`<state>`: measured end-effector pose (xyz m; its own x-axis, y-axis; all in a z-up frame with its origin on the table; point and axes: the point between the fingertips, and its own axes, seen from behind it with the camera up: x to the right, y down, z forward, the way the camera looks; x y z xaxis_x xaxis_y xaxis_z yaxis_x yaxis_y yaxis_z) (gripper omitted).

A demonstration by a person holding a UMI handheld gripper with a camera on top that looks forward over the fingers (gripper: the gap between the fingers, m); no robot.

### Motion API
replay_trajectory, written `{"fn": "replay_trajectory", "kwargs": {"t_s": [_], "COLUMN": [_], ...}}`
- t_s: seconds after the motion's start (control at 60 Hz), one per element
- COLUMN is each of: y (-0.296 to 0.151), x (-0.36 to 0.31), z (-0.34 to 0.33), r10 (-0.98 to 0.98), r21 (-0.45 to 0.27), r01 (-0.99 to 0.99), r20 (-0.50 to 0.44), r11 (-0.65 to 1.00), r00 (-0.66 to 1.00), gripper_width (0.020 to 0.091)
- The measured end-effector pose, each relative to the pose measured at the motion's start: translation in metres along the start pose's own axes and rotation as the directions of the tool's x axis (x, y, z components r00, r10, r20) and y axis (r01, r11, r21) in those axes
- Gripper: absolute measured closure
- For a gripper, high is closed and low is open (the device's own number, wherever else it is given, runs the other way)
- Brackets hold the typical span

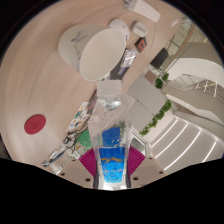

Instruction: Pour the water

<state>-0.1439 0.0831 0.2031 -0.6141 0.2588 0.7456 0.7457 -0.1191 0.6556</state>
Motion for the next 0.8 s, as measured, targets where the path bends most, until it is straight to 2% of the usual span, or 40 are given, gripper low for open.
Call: {"fn": "replay_trajectory", "kwargs": {"t_s": [0.117, 0.217, 0.283, 0.317, 0.383, 0.417, 0.433, 0.533, 0.55, 0.583, 0.633, 0.65, 0.733, 0.8], "y": [-0.003, -0.002, 0.010, 0.019, 0.054, 0.067, 0.076, 0.082, 0.069, 0.076, 0.059, 0.040, 0.017, -0.009], "x": [-0.001, 0.012, 0.032, 0.039, 0.055, 0.050, 0.050, 0.009, -0.002, -0.014, -0.038, -0.053, -0.091, -0.120], "z": [0.004, 0.004, 0.002, -0.008, -0.002, -0.008, -0.017, -0.003, -0.009, 0.000, 0.003, 0.002, 0.013, 0.015], "r10": [0.066, 0.384, 0.690, 0.821, 0.973, 0.989, 0.982, 0.846, 0.817, 0.769, 0.708, 0.696, 0.705, 0.689], "r21": [0.037, 0.100, 0.127, 0.136, 0.125, 0.109, 0.123, 0.056, 0.062, 0.015, -0.024, -0.022, -0.087, -0.109], "r01": [-0.066, -0.384, -0.693, -0.820, -0.976, -0.993, -0.981, -0.868, -0.836, -0.809, -0.771, -0.760, -0.805, -0.806], "r20": [0.001, 0.023, 0.076, 0.063, 0.127, 0.145, 0.136, 0.260, 0.261, 0.319, 0.377, 0.386, 0.435, 0.460], "r11": [0.997, 0.918, 0.710, 0.556, 0.177, -0.047, -0.150, -0.494, -0.545, -0.588, -0.637, -0.650, -0.586, -0.582], "r00": [0.998, 0.923, 0.720, 0.567, 0.193, -0.031, -0.133, -0.465, -0.514, -0.554, -0.597, -0.606, -0.560, -0.560], "gripper_width": [0.0745, 0.0744, 0.0744, 0.0744, 0.0740, 0.0736, 0.0735, 0.0713, 0.0713, 0.0693, 0.0687, 0.0680, 0.0665, 0.0664]}}
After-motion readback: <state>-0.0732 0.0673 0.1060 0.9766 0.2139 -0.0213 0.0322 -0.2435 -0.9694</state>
